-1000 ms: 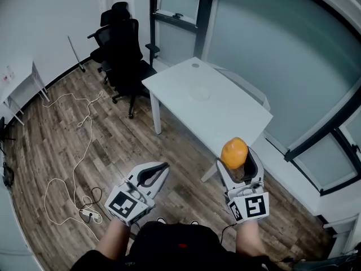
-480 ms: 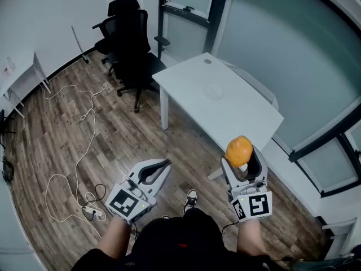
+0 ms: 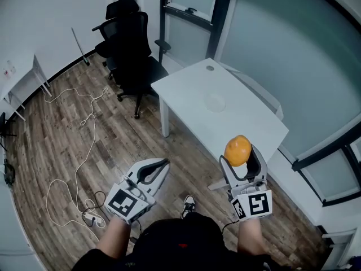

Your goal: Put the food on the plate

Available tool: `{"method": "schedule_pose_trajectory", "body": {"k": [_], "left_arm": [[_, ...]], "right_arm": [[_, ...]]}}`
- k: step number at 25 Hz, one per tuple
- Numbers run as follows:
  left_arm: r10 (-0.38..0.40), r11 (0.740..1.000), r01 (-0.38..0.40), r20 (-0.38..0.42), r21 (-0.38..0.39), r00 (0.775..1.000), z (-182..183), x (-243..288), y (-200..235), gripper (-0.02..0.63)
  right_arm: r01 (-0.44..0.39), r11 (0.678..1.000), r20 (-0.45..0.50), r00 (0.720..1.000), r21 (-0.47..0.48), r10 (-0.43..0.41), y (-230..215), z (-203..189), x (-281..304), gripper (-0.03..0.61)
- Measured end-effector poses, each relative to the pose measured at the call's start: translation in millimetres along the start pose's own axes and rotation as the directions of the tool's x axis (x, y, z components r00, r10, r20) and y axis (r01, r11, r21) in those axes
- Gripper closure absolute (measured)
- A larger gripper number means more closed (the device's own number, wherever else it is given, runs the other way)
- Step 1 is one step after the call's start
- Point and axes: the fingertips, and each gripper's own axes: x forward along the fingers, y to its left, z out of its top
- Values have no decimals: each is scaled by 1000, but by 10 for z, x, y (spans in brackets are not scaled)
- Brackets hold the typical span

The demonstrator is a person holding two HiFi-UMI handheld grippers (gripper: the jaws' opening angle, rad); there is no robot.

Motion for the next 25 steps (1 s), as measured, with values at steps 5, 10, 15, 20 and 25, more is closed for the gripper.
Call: {"method": "schedule_pose_trajectory", "body": {"k": [5,10,15,20,25], "left_arm": [[13,1000,-13,-11,-2,1000,29,567,234,580],[35,999,-35,-38,-14,999,8,1168,436,580],[55,998,-55,-62,2,997,-76,1695,643,579],[38,999,-38,-82,5,996,-102,2071,794,578],[-10,1000,10,-87,-5,996,-131,2410,985,578]], "right_arm": [[-8,1000,-7,1000,15,8,-510,-155,401,207],[-22,999,-4,1000,36,22,-1074,-340,778,206],[-14,999,-1,1000,51,14,-1633,-545,1115,207],[-5,998,-7,1000,67,6,-1896,-700,1356,206],[44,996,-27,999,79,-42,-2150,-862,1567,206]]}}
